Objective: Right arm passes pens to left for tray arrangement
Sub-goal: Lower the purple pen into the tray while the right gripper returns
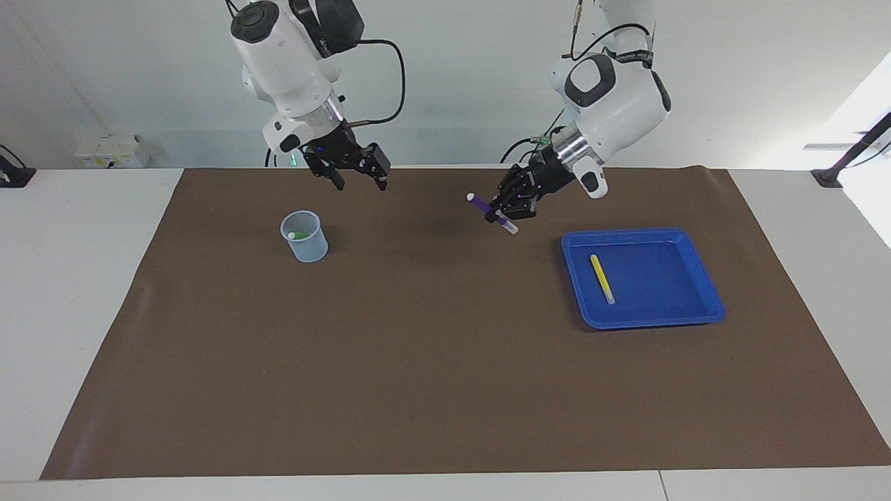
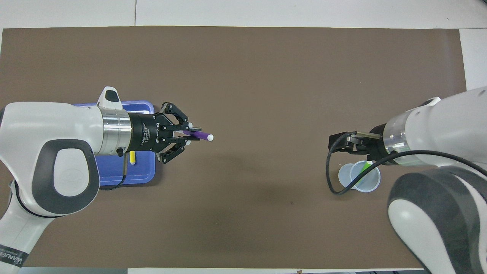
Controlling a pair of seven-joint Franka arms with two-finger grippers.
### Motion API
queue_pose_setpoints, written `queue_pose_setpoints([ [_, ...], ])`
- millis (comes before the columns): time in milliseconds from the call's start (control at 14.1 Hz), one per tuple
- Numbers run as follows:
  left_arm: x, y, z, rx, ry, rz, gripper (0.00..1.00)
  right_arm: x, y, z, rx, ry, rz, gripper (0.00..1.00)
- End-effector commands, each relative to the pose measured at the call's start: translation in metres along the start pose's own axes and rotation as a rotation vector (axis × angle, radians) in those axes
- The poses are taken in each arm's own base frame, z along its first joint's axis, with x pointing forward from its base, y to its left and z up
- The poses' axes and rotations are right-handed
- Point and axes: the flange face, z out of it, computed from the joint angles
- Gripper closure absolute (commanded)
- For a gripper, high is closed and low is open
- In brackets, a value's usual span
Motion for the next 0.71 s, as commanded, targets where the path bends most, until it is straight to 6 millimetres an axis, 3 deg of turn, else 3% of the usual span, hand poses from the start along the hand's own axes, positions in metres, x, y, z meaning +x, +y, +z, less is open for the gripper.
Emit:
queue_pose_setpoints([
  [0,0.044,-0.007,-0.011,0.109,0.103,0.187,1.0,0.011,0.049,0.02,-0.056,-0.01,-0.071,0.05],
  [213,0.106,-0.012,-0.024,0.265,0.193,0.476,1.0,0.02,0.056,0.067,-0.121,-0.057,-0.139,0.05],
  [356,0.149,-0.016,-0.033,0.439,0.246,0.672,1.0,0.014,0.069,0.088,-0.138,-0.105,-0.196,0.17],
  [498,0.187,-0.021,-0.041,0.536,0.261,0.836,1.0,0.018,0.097,0.102,-0.13,-0.096,-0.186,0.29],
  [640,0.206,-0.027,-0.033,0.653,0.267,0.974,1.0,0.018,0.103,0.116,-0.125,-0.092,-0.25,0.34],
])
